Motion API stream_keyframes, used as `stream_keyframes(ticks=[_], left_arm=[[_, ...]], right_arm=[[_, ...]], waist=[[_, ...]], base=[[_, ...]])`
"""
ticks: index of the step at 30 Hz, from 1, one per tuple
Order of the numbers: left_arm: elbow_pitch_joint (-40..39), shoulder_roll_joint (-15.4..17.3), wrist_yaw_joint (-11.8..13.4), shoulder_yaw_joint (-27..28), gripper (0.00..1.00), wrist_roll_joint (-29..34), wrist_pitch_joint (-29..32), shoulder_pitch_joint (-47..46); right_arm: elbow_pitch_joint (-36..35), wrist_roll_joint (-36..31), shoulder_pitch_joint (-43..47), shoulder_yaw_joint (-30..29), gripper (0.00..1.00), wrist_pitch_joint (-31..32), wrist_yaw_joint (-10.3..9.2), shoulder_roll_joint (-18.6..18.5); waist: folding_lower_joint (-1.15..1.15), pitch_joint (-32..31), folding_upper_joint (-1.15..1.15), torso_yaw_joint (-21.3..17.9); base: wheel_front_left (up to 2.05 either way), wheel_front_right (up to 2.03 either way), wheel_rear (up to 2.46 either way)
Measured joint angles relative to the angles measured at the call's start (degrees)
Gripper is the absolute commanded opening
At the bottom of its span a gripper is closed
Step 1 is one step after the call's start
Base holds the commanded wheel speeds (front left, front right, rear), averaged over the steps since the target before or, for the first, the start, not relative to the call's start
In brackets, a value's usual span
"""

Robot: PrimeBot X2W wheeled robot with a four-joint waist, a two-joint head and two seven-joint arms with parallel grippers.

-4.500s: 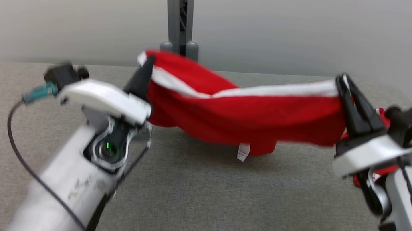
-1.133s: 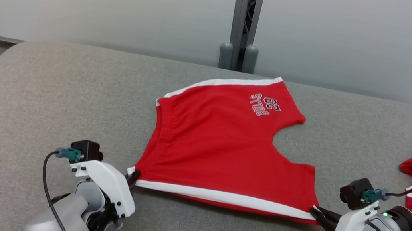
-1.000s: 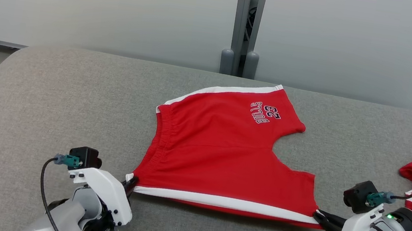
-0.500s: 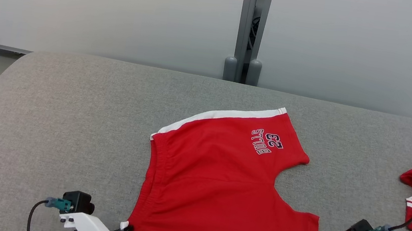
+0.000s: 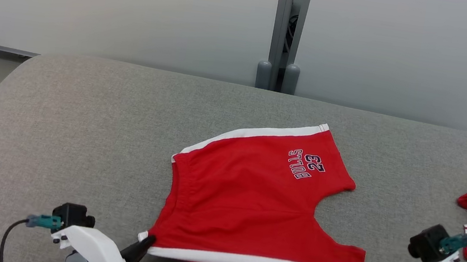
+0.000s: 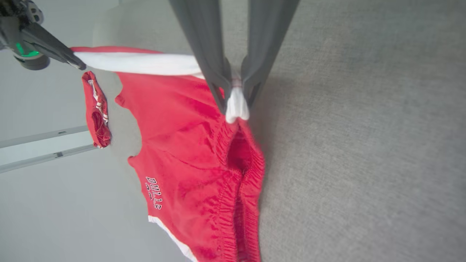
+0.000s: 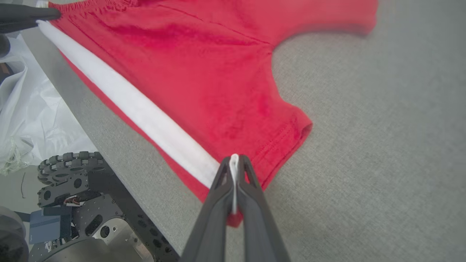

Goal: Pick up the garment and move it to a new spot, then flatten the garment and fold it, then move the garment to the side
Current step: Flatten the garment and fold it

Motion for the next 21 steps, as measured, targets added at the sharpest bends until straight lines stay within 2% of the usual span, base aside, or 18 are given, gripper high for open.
stream_keyframes(ticks=[7,12,15,21], left_arm=[[-9.36,1.90,3.78,6.08,0.00,-6.81,0.93,0.26],[-11.57,2.52,5.81,8.34,0.00,-9.00,1.88,-0.70],[-11.50,1.16,6.89,10.20,0.00,-11.61,2.37,-1.43],[-10.35,-4.49,9.36,15.56,0.00,-18.45,2.87,-5.54]], right_arm=[[1.31,0.90,-2.26,-3.70,0.00,-1.94,-0.01,0.15],[2.45,0.29,-5.27,-5.33,0.00,-3.85,-0.01,1.60],[3.23,-0.59,-7.73,-5.98,0.00,-5.17,-0.01,2.64],[5.77,-2.77,-13.91,-6.30,0.00,-7.09,-0.01,4.72]], waist=[[0.00,0.47,0.00,0.16],[0.00,1.59,0.00,0.25],[0.00,2.88,0.00,0.27],[0.00,7.07,0.00,0.41]], base=[[0.00,0.00,0.00],[0.00,0.00,0.00],[0.00,0.00,0.00],[0.00,0.00,0.00]])
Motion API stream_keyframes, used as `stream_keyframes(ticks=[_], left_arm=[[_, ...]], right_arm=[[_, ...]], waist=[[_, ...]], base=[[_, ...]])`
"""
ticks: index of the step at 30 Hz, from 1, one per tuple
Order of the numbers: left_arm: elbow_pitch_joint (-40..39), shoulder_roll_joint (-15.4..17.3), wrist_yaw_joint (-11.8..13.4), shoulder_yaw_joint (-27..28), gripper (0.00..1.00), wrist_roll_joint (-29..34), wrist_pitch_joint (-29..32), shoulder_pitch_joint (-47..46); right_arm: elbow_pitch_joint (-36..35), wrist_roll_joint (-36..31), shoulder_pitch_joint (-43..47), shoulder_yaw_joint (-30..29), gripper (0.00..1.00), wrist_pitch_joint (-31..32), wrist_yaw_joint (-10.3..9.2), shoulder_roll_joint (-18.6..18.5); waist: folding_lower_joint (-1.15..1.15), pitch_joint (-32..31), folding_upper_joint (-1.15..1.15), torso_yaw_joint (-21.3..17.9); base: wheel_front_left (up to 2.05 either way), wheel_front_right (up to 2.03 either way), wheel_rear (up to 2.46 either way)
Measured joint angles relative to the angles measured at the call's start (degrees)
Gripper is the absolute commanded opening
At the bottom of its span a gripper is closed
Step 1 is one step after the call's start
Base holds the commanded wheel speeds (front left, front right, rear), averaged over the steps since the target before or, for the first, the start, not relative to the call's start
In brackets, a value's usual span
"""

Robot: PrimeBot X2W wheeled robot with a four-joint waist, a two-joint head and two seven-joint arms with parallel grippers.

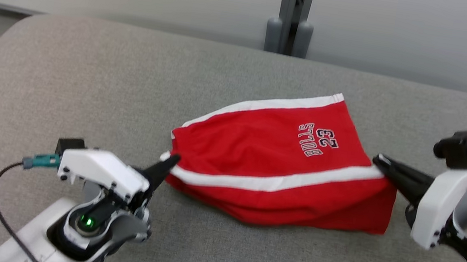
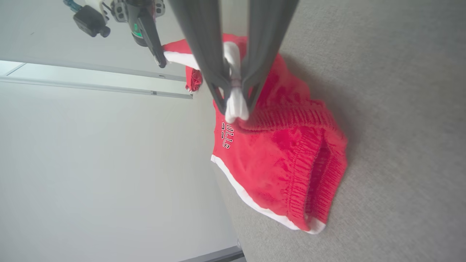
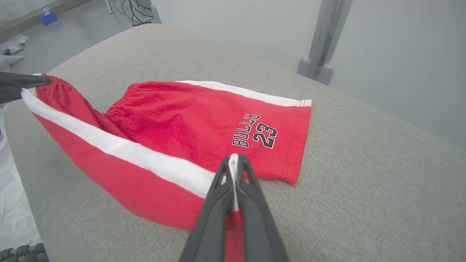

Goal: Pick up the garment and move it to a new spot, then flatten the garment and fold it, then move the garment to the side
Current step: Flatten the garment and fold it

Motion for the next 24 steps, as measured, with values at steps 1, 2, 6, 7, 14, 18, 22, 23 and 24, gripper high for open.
stream_keyframes(ticks=[1,2,6,7,14,18,22,23,24], left_arm=[[0.41,-1.10,0.21,1.08,0.00,-1.02,-0.05,-0.93],[0.82,-2.07,0.43,1.89,0.00,-1.90,-0.07,-2.00],[3.65,-5.68,0.98,4.86,0.00,-4.13,-1.11,-5.91],[4.77,-6.50,1.21,5.48,0.00,-4.55,-1.35,-6.70],[12.55,-11.16,1.51,7.89,0.00,-6.01,-3.31,-12.04],[16.77,-13.28,0.03,8.89,0.02,-5.94,-4.11,-14.06],[20.24,-15.08,-1.74,9.54,0.00,-6.09,-4.63,-16.03],[21.05,-15.48,-2.15,9.80,0.00,-6.09,-4.76,-16.44],[21.85,-15.90,-2.48,9.95,0.00,-6.09,-5.02,-16.73]], right_arm=[[0.71,-0.41,-1.26,0.01,0.00,-0.46,0.00,0.36],[1.35,-0.62,-2.57,0.11,0.00,-0.65,0.00,0.71],[4.58,-1.11,-7.01,1.23,0.00,-1.47,-0.01,1.91],[5.27,-1.12,-8.12,1.53,0.00,-1.55,-0.01,2.21],[11.16,-0.37,-15.07,4.74,0.00,-3.25,0.00,4.39],[14.11,-0.18,-18.16,6.64,0.00,-5.22,0.00,5.12],[16.13,0.14,-20.44,7.88,0.00,-7.95,0.00,5.78],[16.59,0.11,-20.98,8.22,0.00,-8.57,0.00,5.80],[17.24,0.05,-21.46,8.57,0.00,-9.13,0.00,5.92]], waist=[[0.00,0.85,0.00,0.02],[0.00,1.73,0.00,0.05],[0.00,5.07,0.00,0.18],[0.00,5.87,0.00,0.22],[0.00,10.30,0.00,0.44],[0.00,12.00,0.00,0.78],[0.00,13.03,0.00,1.37],[0.00,13.24,0.00,1.51],[0.00,13.42,0.00,1.65]], base=[[0.00,0.00,0.00],[0.00,0.00,0.00],[0.00,0.00,0.00],[0.00,0.00,0.00],[0.00,0.00,0.00],[0.00,0.00,0.00],[0.00,0.00,0.00],[0.00,0.00,0.00],[0.00,0.00,0.00]])
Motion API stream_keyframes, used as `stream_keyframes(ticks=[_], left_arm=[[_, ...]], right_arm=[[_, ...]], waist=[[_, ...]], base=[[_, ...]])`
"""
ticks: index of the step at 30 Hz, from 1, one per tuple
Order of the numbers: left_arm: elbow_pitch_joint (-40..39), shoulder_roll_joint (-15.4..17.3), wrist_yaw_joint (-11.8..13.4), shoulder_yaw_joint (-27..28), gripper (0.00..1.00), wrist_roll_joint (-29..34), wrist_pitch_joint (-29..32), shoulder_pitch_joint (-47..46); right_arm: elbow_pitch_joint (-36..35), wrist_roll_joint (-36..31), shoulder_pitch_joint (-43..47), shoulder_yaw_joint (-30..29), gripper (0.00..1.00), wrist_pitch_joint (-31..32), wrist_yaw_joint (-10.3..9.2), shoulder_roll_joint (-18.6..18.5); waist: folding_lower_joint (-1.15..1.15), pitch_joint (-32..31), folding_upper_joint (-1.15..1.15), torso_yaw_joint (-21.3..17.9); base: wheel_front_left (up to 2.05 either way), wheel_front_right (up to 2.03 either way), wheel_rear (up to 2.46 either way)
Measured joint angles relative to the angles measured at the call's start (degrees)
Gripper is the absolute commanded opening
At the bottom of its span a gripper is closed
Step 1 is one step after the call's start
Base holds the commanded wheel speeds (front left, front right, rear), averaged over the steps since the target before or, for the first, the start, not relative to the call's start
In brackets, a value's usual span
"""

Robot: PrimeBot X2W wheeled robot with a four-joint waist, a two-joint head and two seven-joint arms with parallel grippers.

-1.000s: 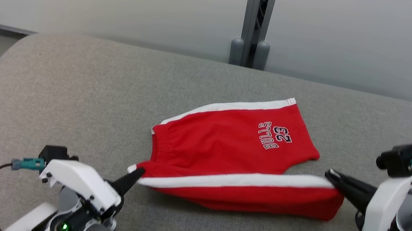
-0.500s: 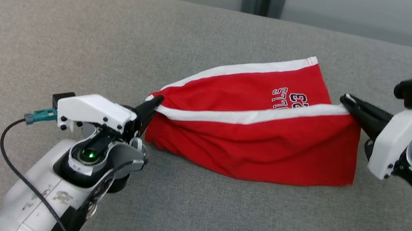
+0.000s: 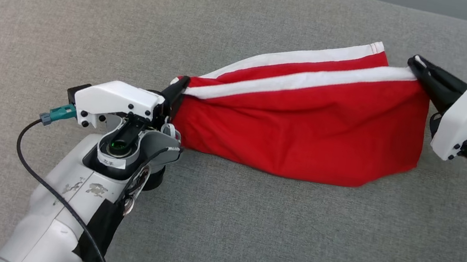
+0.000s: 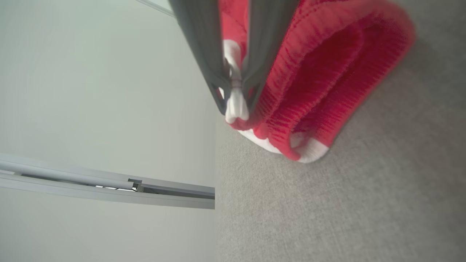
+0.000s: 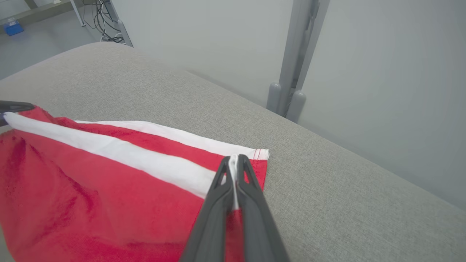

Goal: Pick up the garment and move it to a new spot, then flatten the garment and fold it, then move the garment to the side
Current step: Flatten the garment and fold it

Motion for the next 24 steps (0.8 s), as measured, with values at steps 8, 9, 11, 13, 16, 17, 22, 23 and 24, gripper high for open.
stream_keyframes(ticks=[8,9,11,13,16,17,22,23,24], left_arm=[[5.19,-2.08,-3.67,1.60,0.00,-0.54,-2.04,-2.76],[5.65,-2.16,-3.81,1.59,0.00,-0.59,-2.04,-3.24],[6.43,-2.65,-4.28,1.41,0.00,-0.71,-1.97,-3.93],[7.17,-3.11,-4.78,1.05,0.00,-0.84,-1.72,-4.39],[8.00,-3.28,-5.53,0.27,0.00,-1.18,-1.42,-5.03],[8.14,-3.30,-5.73,0.02,0.00,-1.22,-1.27,-5.48],[9.04,-3.48,-6.71,-1.63,0.00,-1.83,-1.27,-6.81],[9.05,-3.45,-6.81,-2.14,0.00,-2.30,-1.27,-7.06],[8.93,-3.46,-7.30,-3.38,0.00,-3.31,-1.41,-7.72]], right_arm=[[4.43,-0.20,-2.98,1.46,0.00,-3.54,0.00,1.40],[4.78,-0.33,-3.25,1.63,0.00,-3.74,0.00,1.57],[6.02,-0.37,-3.94,1.79,0.00,-4.26,0.00,1.93],[6.97,-0.40,-4.34,1.91,0.00,-4.54,0.00,2.15],[8.59,-0.34,-5.16,2.07,0.00,-4.91,0.00,2.80],[9.21,-0.34,-5.41,2.10,0.00,-4.93,0.00,3.12],[11.46,-0.22,-6.54,2.27,0.00,-4.99,0.00,3.88],[11.79,-0.13,-6.65,2.30,0.00,-4.97,0.00,3.93],[12.37,-0.07,-7.27,2.34,0.00,-4.92,0.00,4.15]], waist=[[0.00,1.42,0.00,1.14],[0.00,1.62,0.00,1.29],[0.00,2.05,0.00,1.61],[0.00,2.47,0.00,1.94],[0.00,3.18,0.00,2.47],[0.00,3.44,0.00,2.67],[0.00,4.87,0.00,3.62],[0.00,5.18,0.00,3.82],[0.00,5.83,0.00,4.19]], base=[[0.00,0.00,0.00],[0.00,0.00,0.00],[0.00,0.00,0.00],[0.00,0.00,0.00],[0.00,0.00,0.00],[0.00,0.00,0.00],[0.00,0.00,0.00],[0.00,0.00,0.00],[0.00,0.00,0.00]])
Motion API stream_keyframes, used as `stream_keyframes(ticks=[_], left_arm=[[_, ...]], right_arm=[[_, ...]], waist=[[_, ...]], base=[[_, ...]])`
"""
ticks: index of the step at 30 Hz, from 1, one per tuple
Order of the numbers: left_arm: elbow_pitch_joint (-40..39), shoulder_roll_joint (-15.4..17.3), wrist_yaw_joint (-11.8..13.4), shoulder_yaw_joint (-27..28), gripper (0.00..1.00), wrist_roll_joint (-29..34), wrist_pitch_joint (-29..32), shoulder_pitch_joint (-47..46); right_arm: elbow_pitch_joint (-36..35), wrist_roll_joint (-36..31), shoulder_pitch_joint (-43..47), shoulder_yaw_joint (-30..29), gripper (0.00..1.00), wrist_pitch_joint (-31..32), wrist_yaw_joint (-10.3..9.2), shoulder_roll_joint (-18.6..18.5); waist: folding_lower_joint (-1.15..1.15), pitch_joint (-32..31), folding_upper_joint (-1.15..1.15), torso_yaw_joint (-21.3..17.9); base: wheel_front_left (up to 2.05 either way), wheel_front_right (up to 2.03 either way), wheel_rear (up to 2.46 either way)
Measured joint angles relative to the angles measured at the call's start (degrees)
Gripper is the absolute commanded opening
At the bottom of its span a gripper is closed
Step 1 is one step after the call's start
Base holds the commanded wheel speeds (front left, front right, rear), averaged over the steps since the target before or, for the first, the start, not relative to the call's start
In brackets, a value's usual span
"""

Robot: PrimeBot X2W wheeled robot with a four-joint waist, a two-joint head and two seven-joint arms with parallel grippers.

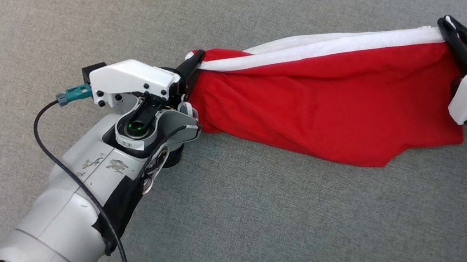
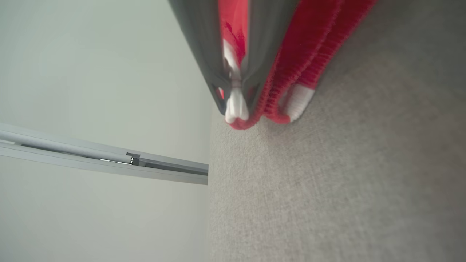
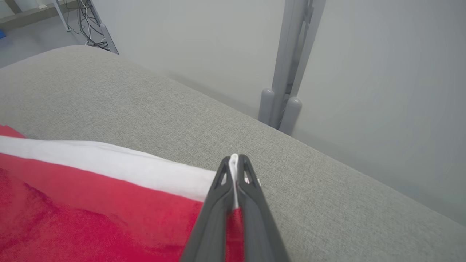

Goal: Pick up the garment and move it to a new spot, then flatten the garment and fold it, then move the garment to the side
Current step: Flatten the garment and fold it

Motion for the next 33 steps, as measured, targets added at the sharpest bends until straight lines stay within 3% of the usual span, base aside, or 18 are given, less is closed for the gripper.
stream_keyframes(ticks=[1,3,5,13,15,16,29,33], left_arm=[[-0.12,-0.03,-0.43,-0.55,0.00,-0.43,-0.27,-0.32],[-0.13,-0.02,-0.65,-1.12,0.42,-0.87,-0.68,-0.60],[-0.14,0.02,-1.23,-2.25,1.00,-1.80,-1.23,-1.24],[0.42,0.07,-4.01,-5.12,1.00,-5.95,-4.33,-3.55],[0.67,0.08,-4.63,-6.01,1.00,-6.62,-4.71,-3.84],[0.76,0.08,-4.91,-6.53,1.00,-7.10,-4.76,-4.17],[4.26,0.09,-6.95,-11.50,1.00,-9.27,-5.94,-5.71],[6.34,-0.04,-8.31,-13.97,1.00,-6.76,-7.54,-5.63]], right_arm=[[0.43,-0.01,-0.27,-0.01,0.00,0.01,0.00,0.14],[0.89,-0.02,-0.42,-0.01,0.00,0.01,0.00,0.30],[1.53,-0.02,-0.53,0.04,0.00,0.04,0.00,0.60],[4.82,0.15,-1.53,0.10,0.00,0.13,0.00,1.67],[6.37,0.16,-2.16,0.13,0.40,-0.76,0.00,2.04],[7.35,0.18,-2.56,0.03,1.00,-1.66,0.00,2.29],[14.06,0.78,-2.17,-0.41,1.00,-4.70,-0.01,4.77],[14.77,1.36,-1.20,-2.58,1.00,-5.13,0.00,4.74]], waist=[[0.00,0.33,0.00,0.18],[0.00,0.65,0.00,0.35],[0.00,1.24,0.00,0.65],[0.00,3.01,0.00,1.31],[0.00,3.23,0.00,1.39],[0.00,3.32,0.00,1.41],[0.00,1.55,0.00,0.95],[0.00,-0.39,0.00,0.59]], base=[[0.00,0.00,0.00],[0.00,0.00,0.00],[0.00,0.00,0.00],[0.00,0.00,0.00],[0.00,0.00,0.00],[0.00,0.00,0.00],[0.00,0.00,0.00],[0.00,0.00,0.00]])
